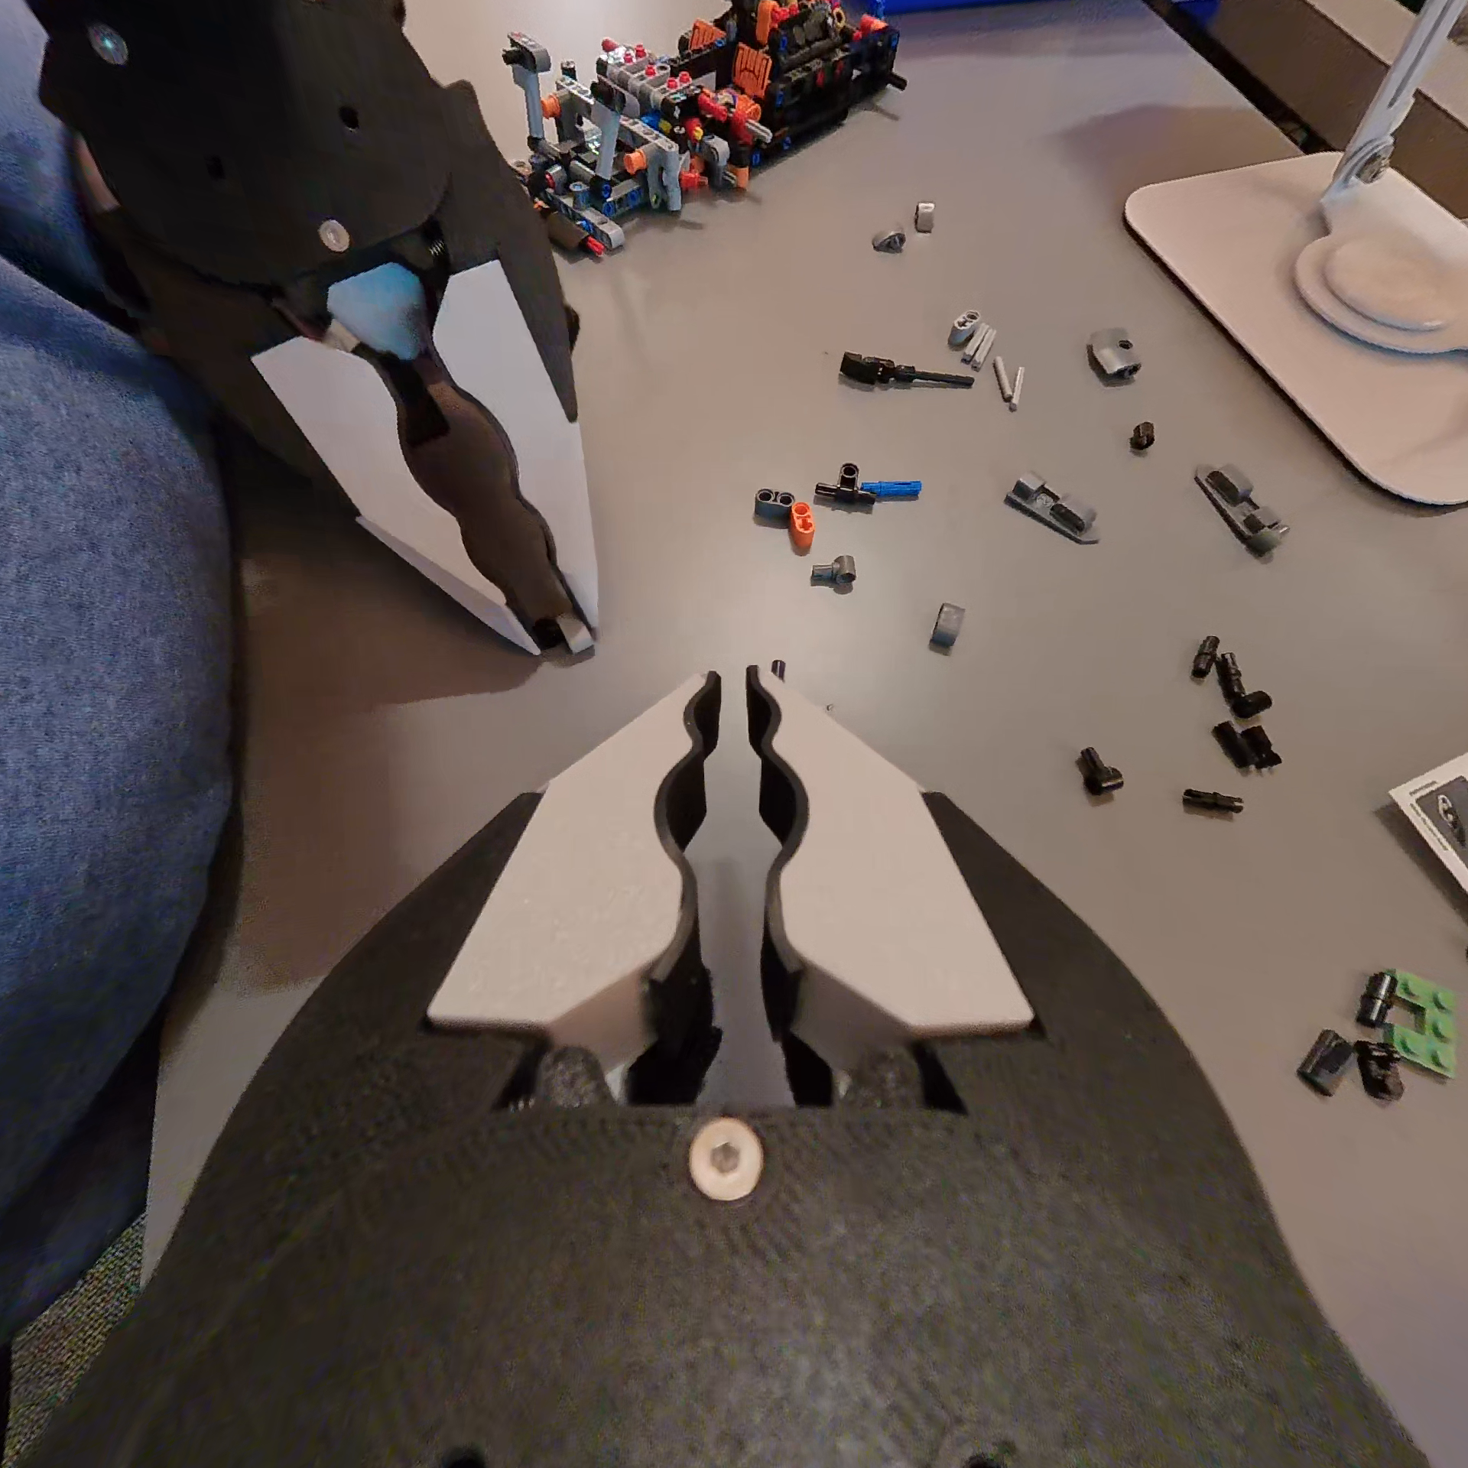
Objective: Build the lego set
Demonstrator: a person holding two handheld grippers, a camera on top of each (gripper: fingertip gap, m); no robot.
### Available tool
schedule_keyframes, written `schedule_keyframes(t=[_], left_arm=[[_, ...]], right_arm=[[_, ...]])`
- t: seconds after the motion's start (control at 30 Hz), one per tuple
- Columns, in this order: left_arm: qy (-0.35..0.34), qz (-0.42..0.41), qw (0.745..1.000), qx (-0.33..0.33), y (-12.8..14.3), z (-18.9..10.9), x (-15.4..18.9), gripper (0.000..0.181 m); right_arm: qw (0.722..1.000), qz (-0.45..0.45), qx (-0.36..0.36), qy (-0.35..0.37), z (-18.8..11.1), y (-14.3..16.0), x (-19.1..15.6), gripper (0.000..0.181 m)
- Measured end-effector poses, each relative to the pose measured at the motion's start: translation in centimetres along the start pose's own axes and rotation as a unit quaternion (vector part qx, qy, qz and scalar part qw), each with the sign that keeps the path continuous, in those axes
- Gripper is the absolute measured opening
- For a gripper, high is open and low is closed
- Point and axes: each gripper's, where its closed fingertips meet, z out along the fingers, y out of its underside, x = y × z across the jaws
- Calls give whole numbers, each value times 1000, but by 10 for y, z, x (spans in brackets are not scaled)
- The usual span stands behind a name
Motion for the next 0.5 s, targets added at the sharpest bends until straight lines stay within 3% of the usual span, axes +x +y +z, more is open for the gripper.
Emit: schedule_keyframes(t=[0.13, 0.27, 0.5], left_arm=[[7, 88, 996, -14, 2, -3, -4, 17], [16, 55, 998, -1, 0, -7, -5, 25], [-34, -40, 999, -4, 9, -11, -9, 35]], right_arm=[[1000, 0, -21, -10, 6, 7, -1, 6], [998, 3, -63, 9, 18, 18, 7, 9], [991, 4, -136, 14, 42, 34, 17, 12]])
